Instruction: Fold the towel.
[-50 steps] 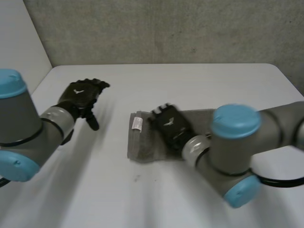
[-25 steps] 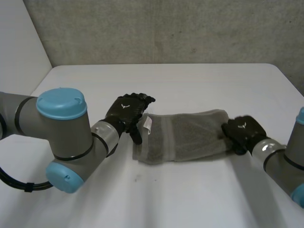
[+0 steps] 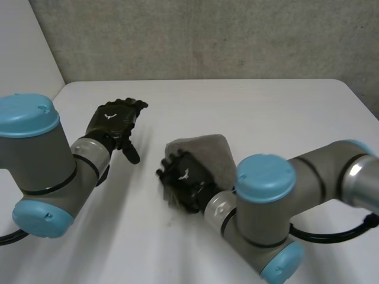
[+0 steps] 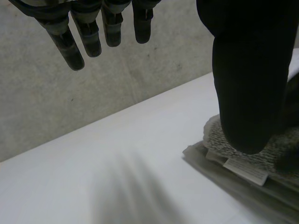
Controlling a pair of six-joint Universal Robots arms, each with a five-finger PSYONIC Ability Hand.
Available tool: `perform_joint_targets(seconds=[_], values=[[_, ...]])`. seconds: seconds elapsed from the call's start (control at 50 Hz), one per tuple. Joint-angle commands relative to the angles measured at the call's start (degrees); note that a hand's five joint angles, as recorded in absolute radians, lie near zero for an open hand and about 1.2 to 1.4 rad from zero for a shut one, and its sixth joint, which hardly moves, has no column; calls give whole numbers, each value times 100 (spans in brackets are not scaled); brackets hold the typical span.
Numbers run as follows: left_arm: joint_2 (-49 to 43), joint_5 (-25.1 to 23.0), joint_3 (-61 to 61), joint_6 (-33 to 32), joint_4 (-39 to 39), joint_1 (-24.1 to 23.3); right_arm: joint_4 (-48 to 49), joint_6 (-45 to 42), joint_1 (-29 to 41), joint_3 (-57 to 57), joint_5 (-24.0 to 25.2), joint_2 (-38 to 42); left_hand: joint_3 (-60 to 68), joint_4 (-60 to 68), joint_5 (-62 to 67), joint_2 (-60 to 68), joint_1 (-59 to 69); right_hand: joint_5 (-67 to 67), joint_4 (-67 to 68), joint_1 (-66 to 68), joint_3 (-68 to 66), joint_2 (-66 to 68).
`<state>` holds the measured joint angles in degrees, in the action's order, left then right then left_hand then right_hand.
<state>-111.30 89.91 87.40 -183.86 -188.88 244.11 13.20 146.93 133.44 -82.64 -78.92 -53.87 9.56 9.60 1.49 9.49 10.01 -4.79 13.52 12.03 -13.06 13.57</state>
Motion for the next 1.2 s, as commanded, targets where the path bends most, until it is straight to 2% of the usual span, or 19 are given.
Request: perform_joint_targets(seconds=[0.02,0.1,0.14,0.18,0.32,0.48,0.6,0.7,0.74,0.86,0.9,0.92,0.94,0.96,0.98,1.0,1.02,1.06,1.2], values=[[-417,-87,-599,17,-44,-538,244,1782,-1432,-735,-133,-1238,233,229,40,239,188,479,-352,-203,306,-357],[-769,-70,-969,44,-35,-890,209,2507,-1777,-754,87,-1504,385,381,191,391,340,479,-352,-203,306,-357],[-902,-70,-1084,70,-44,-997,-36,2927,-1996,-719,507,-1443,385,382,192,392,340,479,-352,-203,306,-357],[-1226,-70,-1259,157,-44,-1146,-185,3007,-2067,-614,648,-1268,385,382,192,392,340,479,-352,-203,306,-357],[-1904,-8,-1550,158,18,-1287,-758,2981,-2120,2,747,-379,419,415,225,425,374,479,-352,-203,306,-357],[-2229,256,-1568,70,159,-1058,-995,2779,-1962,582,808,350,553,550,360,560,508,479,-352,-203,306,-357],[-2379,255,-1498,-438,211,-979,-1373,2155,-1707,1030,571,799,486,483,293,493,441,479,-352,-203,306,-357],[-2238,273,-1506,-616,290,-1014,-1566,1883,-1637,1048,228,359,352,348,158,358,306,479,-352,-203,306,-357],[-1732,264,-1506,-598,325,-988,-1531,1935,-1663,1004,132,-261,302,298,108,308,256,479,-352,-203,306,-357],[-691,273,-1506,-457,343,-839,-1364,2190,-1795,1004,-36,-1258,234,230,40,240,189,479,-352,-203,306,-357],[-1,264,-1480,-248,422,-489,-1268,2313,-2048,995,-429,-1826,267,263,74,274,222,479,-352,-203,306,-357],[3,264,-1480,-246,422,-487,-1268,2313,-2050,995,-431,-1829,267,264,74,274,222,479,-352,-203,306,-357],[421,247,-1445,-125,553,-226,-1259,2313,-2172,1004,-631,-2055,301,297,107,307,255,479,-352,-203,306,-357],[425,247,-1445,-123,554,-223,-1311,2313,-2277,1021,-790,-2258,301,297,108,308,256,479,-352,-203,306,-357],[756,212,-1393,-28,754,38,-1311,2313,-2278,1022,-791,-2260,351,347,158,357,306,479,-352,-203,306,-357],[1003,72,-1366,34,1017,266,-1355,2305,-2374,987,-896,-2443,368,365,175,375,323,479,-352,-203,306,-357],[1005,71,-1366,35,1020,269,-1355,2305,-2375,986,-897,-2444,368,365,175,375,323,479,-352,-203,306,-357],[1180,-384,-1322,210,1615,628,-1574,2296,-2524,873,-941,-2637,302,298,108,308,256,479,-352,-203,306,-357],[1443,-930,-1252,912,2285,892,-1900,2313,-2533,706,-906,-2690,116,112,-77,122,71,479,-352,-203,306,-357]])
